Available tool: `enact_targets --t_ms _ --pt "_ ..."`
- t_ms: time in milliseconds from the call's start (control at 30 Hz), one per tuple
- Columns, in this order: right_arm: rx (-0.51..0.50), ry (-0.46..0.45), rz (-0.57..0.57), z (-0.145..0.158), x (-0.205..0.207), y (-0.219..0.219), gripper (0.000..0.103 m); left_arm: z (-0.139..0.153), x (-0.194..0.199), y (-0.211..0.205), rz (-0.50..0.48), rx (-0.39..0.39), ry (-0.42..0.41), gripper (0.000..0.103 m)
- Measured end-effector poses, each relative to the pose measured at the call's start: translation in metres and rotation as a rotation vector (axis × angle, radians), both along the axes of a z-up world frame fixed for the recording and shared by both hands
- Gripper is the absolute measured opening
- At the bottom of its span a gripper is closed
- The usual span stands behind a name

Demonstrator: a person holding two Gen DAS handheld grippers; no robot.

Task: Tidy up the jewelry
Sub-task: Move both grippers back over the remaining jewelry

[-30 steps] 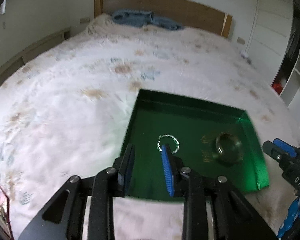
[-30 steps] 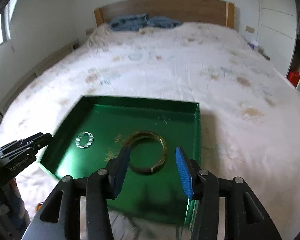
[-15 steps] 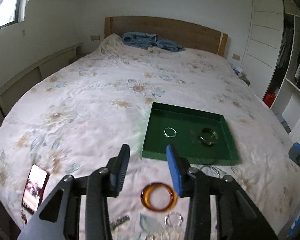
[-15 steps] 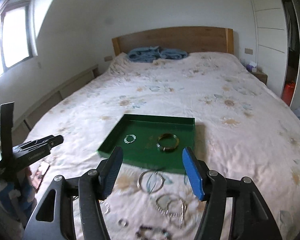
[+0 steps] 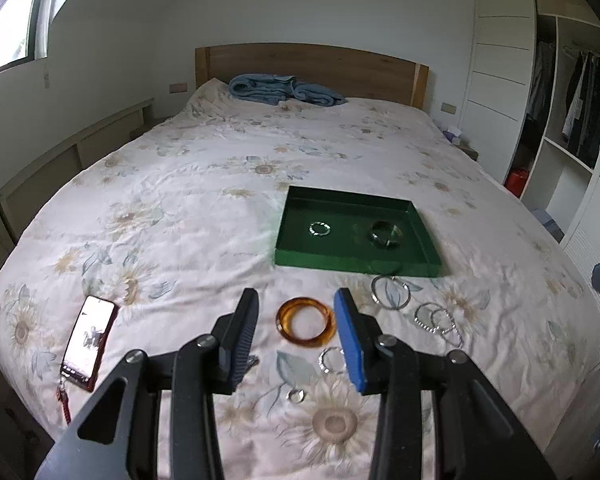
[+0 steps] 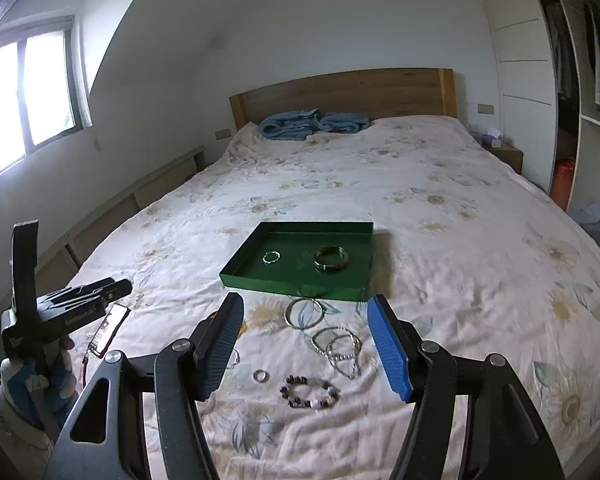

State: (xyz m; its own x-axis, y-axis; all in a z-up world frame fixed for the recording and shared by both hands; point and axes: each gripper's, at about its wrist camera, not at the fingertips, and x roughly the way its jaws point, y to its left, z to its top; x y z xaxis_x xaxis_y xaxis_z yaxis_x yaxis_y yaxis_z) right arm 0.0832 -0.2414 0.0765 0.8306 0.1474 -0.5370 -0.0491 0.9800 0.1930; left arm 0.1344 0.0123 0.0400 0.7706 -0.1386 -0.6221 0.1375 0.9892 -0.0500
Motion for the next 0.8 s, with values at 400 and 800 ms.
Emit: enact_targets --t_ms 400,800 --pt "0.028 0.042 -0.025 -0.023 -0.022 -0.014 0.064 -0.014 -0.030 0.059 0.061 0.028 -0.007 0.037" --pt "0.036 0.100 -0.033 -0.046 -0.022 -0.015 0.064 -0.039 -0.033 0.064 0.050 -0.007 0.030 0.037"
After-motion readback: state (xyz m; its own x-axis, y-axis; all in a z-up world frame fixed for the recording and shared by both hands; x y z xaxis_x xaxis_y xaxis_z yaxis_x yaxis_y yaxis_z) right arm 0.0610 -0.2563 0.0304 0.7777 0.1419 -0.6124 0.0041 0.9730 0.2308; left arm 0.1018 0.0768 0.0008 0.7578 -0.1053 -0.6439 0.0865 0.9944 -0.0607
